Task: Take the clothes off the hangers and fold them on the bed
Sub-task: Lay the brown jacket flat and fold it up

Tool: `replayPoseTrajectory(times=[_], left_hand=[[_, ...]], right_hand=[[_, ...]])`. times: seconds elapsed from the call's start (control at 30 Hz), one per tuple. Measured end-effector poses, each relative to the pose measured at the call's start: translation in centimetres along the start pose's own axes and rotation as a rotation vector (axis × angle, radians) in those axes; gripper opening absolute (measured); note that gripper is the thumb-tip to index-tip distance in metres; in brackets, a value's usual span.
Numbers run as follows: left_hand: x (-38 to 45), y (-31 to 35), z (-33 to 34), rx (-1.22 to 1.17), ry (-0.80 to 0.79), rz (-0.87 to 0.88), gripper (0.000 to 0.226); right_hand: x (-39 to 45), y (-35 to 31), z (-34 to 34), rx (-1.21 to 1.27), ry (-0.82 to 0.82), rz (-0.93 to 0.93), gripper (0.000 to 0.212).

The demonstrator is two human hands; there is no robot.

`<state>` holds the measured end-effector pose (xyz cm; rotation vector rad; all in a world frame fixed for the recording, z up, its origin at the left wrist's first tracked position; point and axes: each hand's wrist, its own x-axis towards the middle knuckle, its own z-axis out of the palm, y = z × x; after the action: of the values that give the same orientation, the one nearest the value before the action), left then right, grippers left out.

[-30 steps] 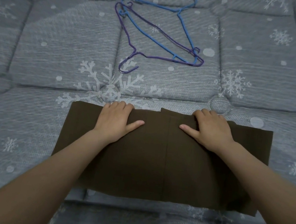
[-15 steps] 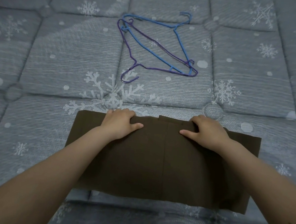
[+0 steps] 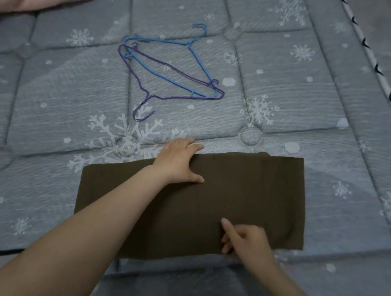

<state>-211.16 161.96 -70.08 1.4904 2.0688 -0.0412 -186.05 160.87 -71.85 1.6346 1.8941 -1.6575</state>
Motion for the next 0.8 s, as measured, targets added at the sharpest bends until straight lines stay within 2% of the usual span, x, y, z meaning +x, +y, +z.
replayPoseTrajectory(times=[0.1,0.17,0.23,0.3,0.33,0.43,0.47,0.57,0.63,0.73,0.8], left_hand=[[0.9,0.0,0.9,0.082,-0.123,-0.066,0.093],[1.3,-0.1,1.2,0.063,-0.174,-0.109,0.09],[1.5,-0.1,1.3,0.055,-0.193,-0.142,0.086],[1.9,-0.1,1.1,0.003,-0.218,-0.198,0.078],[2.1,-0.1,0.8,-0.033,-0.226,-0.227,0.073],[2.0,-0.2,-0.2,-0.078,-0.253,-0.292,0.064],[1.9,-0.4,-0.5,-0.097,-0.257,-0.31,0.064],[1.1,-1.3,-1.6,-0.234,-0.283,-0.386,0.073],[0.4,-1.8,-3.0,-0.405,-0.264,-0.441,0.078],[-0.9,-2.5,-5.3,-0.648,-0.191,-0.541,0.088],[-1.8,-2.9,-6.7,-0.759,-0.11,-0.587,0.094]], right_hand=[[-0.8,2.8,2.6,0.015,-0.169,0.233,0.069],[-1.3,3.5,4.0,0.059,-0.2,0.313,0.057],[-1.9,3.1,5.1,0.282,-0.216,0.361,0.042],[-2.4,2.2,6.1,0.616,-0.192,0.396,0.024],[-2.6,1.8,6.6,0.781,-0.169,0.406,0.023],[-2.6,0.4,7.7,1.036,-0.133,0.422,0.048],[-2.5,0.1,7.9,1.075,-0.117,0.427,0.049],[-2.3,-0.8,7.5,1.094,-0.047,0.424,0.035],[-2.2,-1.2,6.7,1.093,-0.027,0.376,0.033],[-1.6,-2.5,4.7,1.113,0.007,0.29,0.036],[-1.1,-4.2,3.2,1.168,0.04,0.23,0.029]])
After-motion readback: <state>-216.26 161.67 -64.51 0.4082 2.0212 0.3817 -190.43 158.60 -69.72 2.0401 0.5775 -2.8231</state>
